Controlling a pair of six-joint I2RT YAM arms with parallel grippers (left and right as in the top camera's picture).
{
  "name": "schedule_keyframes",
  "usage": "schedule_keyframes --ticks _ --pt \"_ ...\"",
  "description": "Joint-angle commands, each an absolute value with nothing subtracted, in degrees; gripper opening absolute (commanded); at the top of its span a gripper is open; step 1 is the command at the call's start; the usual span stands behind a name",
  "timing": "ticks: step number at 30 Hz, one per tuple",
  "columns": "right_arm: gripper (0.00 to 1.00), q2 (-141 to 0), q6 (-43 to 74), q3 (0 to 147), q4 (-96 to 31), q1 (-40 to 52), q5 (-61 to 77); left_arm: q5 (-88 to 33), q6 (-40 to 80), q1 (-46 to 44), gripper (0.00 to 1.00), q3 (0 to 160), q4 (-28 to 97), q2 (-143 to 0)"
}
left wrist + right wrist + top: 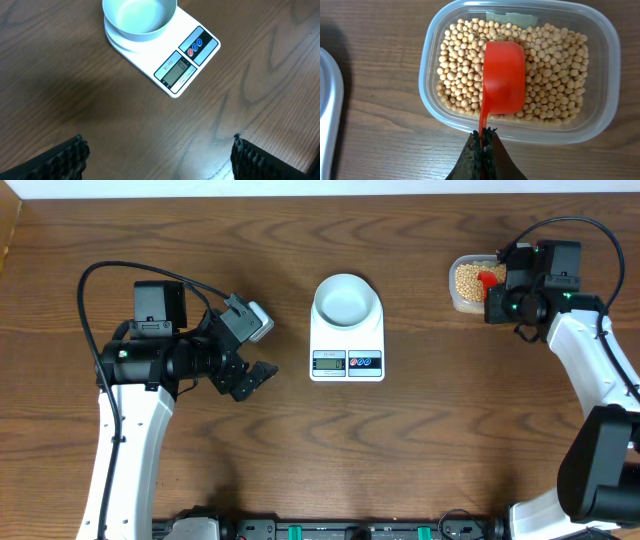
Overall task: Scoop item into bowl and weigh 50g on scale
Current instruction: 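Push the red scoop through the soybeans with the right gripper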
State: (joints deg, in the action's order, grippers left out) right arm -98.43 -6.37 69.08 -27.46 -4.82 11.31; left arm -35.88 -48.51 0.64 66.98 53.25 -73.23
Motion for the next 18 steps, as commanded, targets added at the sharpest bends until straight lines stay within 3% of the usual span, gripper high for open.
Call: schedule_keyframes --ticks 1,10,18 --pt "0.01 -99.6 -2.7 69.7 -27.9 -5.3 14.1 -36.5 -49.5 1.0 0.93 68.3 53.3 -72.9" --pt "0.01 -100.5 5.3 69.7 -27.0 -7.4 14.5 -36.5 -49.5 1.0 0.93 68.3 53.3 -72.9" --pt "0.01 -100.4 6.4 69.7 -28.6 -11.9 26.4 -36.5 -49.5 1.0 0.93 68.3 53.3 -72.9"
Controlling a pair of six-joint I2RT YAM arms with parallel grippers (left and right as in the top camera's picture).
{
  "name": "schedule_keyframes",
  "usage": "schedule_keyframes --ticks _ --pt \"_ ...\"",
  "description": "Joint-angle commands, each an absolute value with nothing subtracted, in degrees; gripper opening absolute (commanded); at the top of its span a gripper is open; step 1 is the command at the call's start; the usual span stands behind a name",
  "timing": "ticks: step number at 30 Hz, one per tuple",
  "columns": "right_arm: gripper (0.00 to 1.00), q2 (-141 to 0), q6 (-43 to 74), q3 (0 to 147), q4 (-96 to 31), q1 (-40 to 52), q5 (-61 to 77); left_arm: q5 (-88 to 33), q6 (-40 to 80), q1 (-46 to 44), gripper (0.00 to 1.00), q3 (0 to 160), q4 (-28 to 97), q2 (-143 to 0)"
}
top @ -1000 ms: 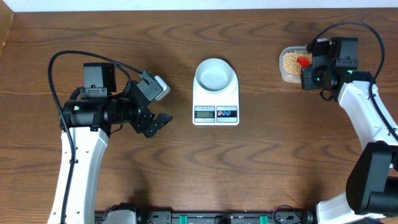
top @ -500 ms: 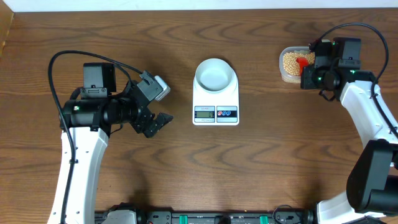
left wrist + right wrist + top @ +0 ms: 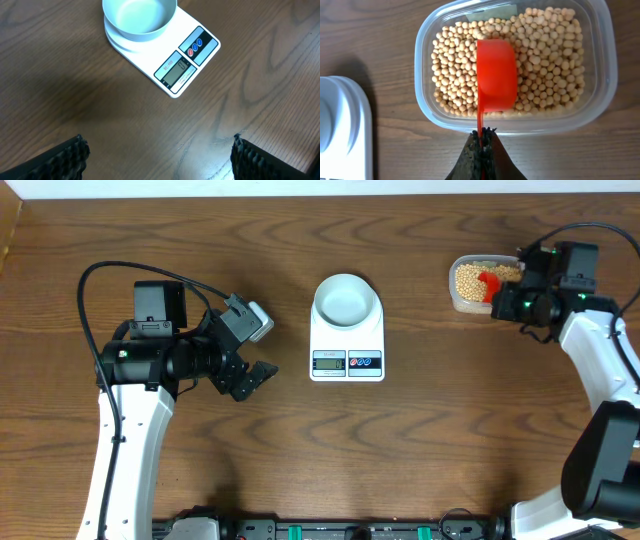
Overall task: Scoop item into bowl and weigh 50g on scale
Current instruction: 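Push the red scoop through the soybeans with the right gripper, then drag the scoop across the tub toward the right to fill it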
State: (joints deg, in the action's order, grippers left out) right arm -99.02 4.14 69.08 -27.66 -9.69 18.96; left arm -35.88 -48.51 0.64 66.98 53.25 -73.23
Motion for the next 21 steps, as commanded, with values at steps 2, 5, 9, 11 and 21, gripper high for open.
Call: schedule_keyframes --ticks 2,5,9,11,21 --pt "0.01 -100.4 7.3 69.7 -28.6 -13.0 29.1 -36.5 -49.5 1.0 0.93 68.3 53.3 -72.9" --pt "0.01 -100.5 7.7 69.7 -28.2 -13.6 29.5 -36.5 -49.5 1.0 0.93 68.3 53.3 -72.9" --pt "0.01 -100.6 7.7 69.7 -27.0 -13.3 28.7 -36.5 -49.5 1.0 0.93 68.3 53.3 -72.9" --pt "0.01 -101.1 7.7 69.7 -26.9 -13.2 28.4 -36.4 -49.5 1.0 0.93 68.3 53.3 -72.9" --pt "0.01 -104.9 9.0 69.7 -26.7 -13.1 29.1 -36.5 -49.5 1.0 0.93 68.3 53.3 -72.9"
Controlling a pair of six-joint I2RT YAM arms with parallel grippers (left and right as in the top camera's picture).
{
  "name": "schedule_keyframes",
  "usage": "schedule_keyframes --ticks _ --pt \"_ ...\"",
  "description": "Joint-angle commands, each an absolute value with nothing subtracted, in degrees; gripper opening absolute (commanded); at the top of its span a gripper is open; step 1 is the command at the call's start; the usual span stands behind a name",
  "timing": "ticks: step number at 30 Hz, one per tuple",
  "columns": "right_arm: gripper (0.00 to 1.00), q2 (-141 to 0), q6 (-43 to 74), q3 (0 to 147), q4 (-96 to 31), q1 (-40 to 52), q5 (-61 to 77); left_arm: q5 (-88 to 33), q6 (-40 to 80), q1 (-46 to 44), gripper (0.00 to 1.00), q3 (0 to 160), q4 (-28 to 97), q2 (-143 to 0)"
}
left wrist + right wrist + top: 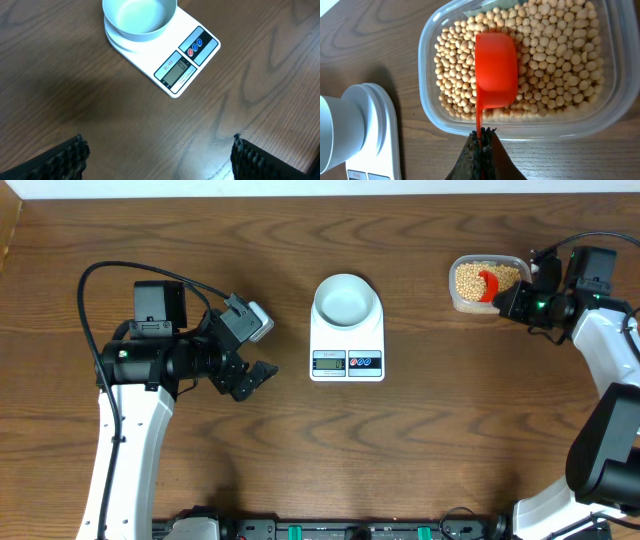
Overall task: Scoop item into bowl and weigh 50g on scale
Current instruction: 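Drag the scoop across the tub toward the right to fill it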
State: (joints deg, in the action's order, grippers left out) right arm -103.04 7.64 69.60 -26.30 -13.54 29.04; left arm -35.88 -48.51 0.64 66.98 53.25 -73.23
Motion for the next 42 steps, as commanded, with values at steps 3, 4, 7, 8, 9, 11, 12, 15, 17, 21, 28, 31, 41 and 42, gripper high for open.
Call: schedule_keyframes --ticks 3,4,7,8,9,11,12,15,17,21,28,31,41,42 --pt "0.01 -104.7 9.0 69.7 -26.8 -13.2 29.1 -36.5 -49.5 1.0 0.93 68.3 53.3 -72.9" --pt "0.01 -104.7 9.0 69.7 -26.9 -13.3 29.1 -36.5 -49.5 1.0 0.93 68.3 53.3 -72.9" --pt "0.01 -104.2 9.0 69.7 -27.2 -14.2 32.2 -36.5 -49.5 1.0 0.93 68.3 53.3 -72.9" --pt "0.01 -104.1 9.0 69.7 -27.0 -14.8 33.7 -36.5 -49.5 1.0 0.93 68.3 53.3 -72.9" --pt "0.01 -103.9 9.0 69.7 -27.0 -15.5 34.9 -36.5 -49.5 1.0 0.93 68.3 53.3 -72.9" --pt "0.01 -103.9 9.1 69.7 -27.0 -17.0 36.2 -36.5 -49.5 1.0 0.93 68.3 53.3 -72.9" --pt "0.01 -103.9 9.2 69.7 -27.1 -17.7 37.0 -36.5 -49.5 1.0 0.93 68.3 53.3 -72.9" --pt "0.01 -103.9 9.2 69.7 -26.3 -20.5 41.4 -36.5 -49.5 1.0 0.93 68.3 53.3 -72.9" --pt "0.01 -103.9 9.2 69.7 -25.6 -21.5 42.7 -36.5 -49.5 1.0 0.93 68.3 53.3 -72.9" --pt "0.01 -103.9 9.2 69.7 -25.3 -23.6 45.1 -36.5 -49.5 1.0 0.93 68.3 53.3 -72.9" --pt "0.01 -103.9 8.4 69.7 -25.3 -26.1 49.8 -36.5 -49.5 1.0 0.93 68.3 53.3 -72.9" --pt "0.01 -103.9 7.6 69.7 -25.3 -27.6 54.7 -36.5 -49.5 1.0 0.93 68.3 53.3 -72.9" --pt "0.01 -103.9 7.7 69.7 -25.7 -29.5 60.9 -36.5 -49.5 1.0 0.93 68.3 53.3 -72.9" --pt "0.01 -103.9 8.4 69.7 -25.7 -29.7 61.9 -36.4 -49.5 1.0 0.93 68.3 53.3 -72.9"
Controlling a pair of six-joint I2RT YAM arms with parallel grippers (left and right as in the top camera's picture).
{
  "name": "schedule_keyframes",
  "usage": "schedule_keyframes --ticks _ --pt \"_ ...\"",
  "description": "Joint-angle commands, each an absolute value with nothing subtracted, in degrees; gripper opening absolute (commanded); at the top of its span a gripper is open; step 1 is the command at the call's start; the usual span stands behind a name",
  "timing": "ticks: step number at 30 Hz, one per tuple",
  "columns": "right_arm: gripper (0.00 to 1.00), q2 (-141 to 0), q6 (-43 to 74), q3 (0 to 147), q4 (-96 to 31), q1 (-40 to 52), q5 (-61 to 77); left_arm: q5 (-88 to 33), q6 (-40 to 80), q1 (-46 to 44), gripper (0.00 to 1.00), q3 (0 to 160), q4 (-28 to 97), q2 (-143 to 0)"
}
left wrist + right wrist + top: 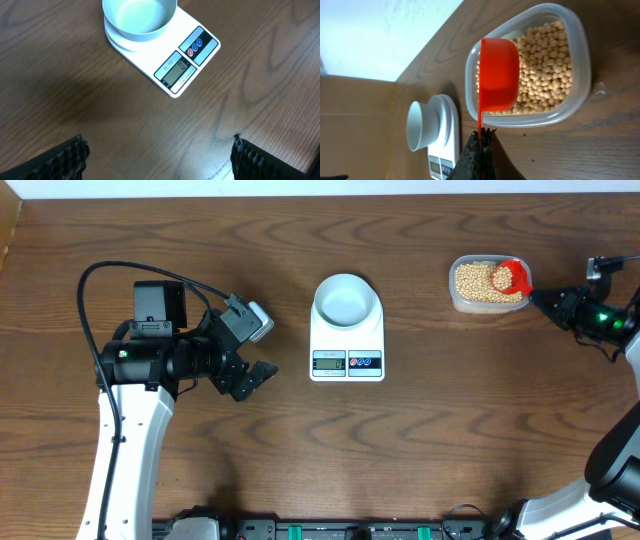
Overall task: Scoop item into bowl and weigh 50g on scale
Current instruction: 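Drag the scoop across the tub toward the right to fill it, then lift the filled scoop out of the tub and carry it toward the bowl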
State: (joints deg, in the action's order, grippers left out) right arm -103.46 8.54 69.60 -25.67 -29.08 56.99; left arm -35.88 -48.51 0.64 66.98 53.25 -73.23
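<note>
A clear tub of soybeans [486, 284] sits at the table's far right. My right gripper [481, 133] is shut on the thin handle of a red scoop [498, 74], whose back faces the camera over the tub [540, 70]; in the overhead view the scoop [511, 277] lies at the tub's right end, the gripper [545, 302] just right of it. A white bowl [346, 298] stands empty on the white scale [347, 352] at mid-table. My left gripper [159, 155] is open above bare wood left of the scale [187, 60].
The table's far edge and a white wall show in the right wrist view, with a cardboard-coloured surface at the left. The left arm's body stands at the left of the table. Cables run behind both arms.
My right gripper has drawn back to the right and rolled over. The scoop has gone from the tub's middle to its right end. The left arm is as it was.
My right gripper held the scoop face-down on the beans near the tub's middle. At each later moment the arm stood further right with the camera more tilted, the scoop still over the beans. Now the scoop is at the tub's right end. The bowl stayed empty.
</note>
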Motion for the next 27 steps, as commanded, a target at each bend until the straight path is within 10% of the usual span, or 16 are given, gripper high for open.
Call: schedule_keyframes --ticks 1,27 --pt "0.01 -103.9 9.4 69.7 -25.7 -29.8 61.9 -36.5 -49.5 1.0 0.93 68.3 53.3 -72.9" --pt "0.01 -103.9 20.1 69.7 -21.5 -26.7 66.5 -36.5 -49.5 1.0 0.93 68.3 53.3 -72.9"
